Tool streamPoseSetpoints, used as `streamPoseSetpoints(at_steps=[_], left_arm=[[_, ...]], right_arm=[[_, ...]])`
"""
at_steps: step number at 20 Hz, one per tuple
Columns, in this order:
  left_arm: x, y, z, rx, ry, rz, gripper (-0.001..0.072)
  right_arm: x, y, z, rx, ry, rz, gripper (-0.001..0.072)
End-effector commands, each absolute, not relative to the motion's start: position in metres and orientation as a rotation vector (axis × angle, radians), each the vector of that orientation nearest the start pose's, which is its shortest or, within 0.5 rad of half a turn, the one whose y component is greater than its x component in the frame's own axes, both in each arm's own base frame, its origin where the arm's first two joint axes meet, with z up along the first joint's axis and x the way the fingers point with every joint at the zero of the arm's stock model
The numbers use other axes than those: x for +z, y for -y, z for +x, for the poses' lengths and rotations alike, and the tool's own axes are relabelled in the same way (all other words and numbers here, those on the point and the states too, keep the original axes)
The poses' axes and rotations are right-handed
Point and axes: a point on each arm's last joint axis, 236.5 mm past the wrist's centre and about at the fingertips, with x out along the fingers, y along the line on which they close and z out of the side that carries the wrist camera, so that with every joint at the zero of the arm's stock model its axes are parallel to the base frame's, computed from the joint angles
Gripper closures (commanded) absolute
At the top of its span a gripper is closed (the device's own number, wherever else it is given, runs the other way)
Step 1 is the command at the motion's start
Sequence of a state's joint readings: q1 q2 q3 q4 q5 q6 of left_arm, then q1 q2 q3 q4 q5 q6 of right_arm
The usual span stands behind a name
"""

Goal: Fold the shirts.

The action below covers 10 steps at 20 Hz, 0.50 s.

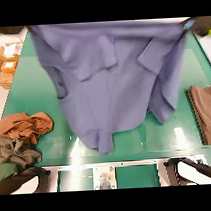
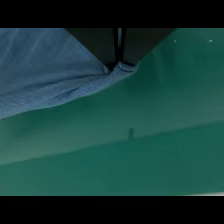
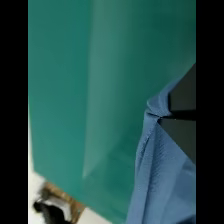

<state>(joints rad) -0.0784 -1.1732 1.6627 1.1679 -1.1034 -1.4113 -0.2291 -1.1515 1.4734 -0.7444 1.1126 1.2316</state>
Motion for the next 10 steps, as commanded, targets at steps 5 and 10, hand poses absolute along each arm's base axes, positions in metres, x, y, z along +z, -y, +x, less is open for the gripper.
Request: streamPoseSetpoints(at_steps=[5, 10], left_arm=[[0.017, 0.134, 0.550, -0.378, -0.912, -0.278, 0.0685], [-0.002, 0.126, 0.552, -0.367, -0.959, -0.309, 0.0092]], right_arm=[[0.025, -0.062, 0.547, 0.354, -0.880, 0.636, 0.0693], [0.014, -0.041, 0.565, 0.343, -0.884, 0.674, 0.0389]])
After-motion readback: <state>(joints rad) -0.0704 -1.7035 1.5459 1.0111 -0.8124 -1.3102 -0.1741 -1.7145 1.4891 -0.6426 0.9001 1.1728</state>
